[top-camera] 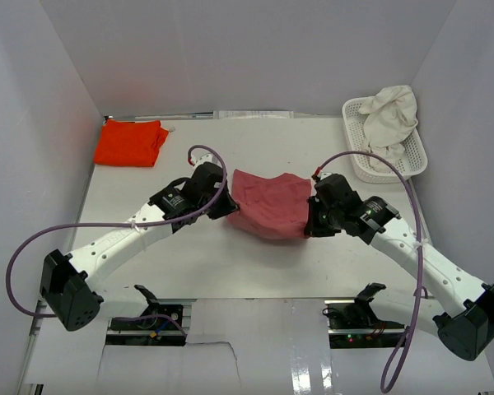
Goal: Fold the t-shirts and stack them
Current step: Grab one side of the 2/3 rectangular tshirt with both arms, then fold the long partially folded tshirt into a neat square
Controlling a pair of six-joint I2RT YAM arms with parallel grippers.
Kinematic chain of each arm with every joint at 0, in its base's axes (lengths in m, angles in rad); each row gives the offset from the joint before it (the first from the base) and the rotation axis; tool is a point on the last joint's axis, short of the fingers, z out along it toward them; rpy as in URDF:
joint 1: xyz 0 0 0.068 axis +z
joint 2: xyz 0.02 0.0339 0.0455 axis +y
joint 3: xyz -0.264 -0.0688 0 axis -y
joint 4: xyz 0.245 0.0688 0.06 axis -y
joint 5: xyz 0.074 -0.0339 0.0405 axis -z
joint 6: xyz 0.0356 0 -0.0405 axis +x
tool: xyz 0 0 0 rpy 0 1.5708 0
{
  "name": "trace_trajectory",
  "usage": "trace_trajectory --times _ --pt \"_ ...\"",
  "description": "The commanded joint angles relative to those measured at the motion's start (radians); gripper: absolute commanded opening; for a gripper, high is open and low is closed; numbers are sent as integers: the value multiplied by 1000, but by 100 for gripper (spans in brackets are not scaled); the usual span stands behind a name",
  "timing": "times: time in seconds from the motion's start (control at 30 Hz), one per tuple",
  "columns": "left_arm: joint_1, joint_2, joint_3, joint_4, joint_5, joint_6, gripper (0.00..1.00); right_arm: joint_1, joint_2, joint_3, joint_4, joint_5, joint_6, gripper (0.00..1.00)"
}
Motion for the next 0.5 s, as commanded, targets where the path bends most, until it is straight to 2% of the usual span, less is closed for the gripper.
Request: trace_trajectory --times 0.0,0.2,0.47 --pt "23 42 77 41 15 63 0 -83 31 67 2 36 -85 8" --pt "83 134 174 65 46 117 0 -215 102 150 21 -31 -181 8" --pt "172 251 229 118 115 146 0 -273 263 248 74 -81 -250 8"
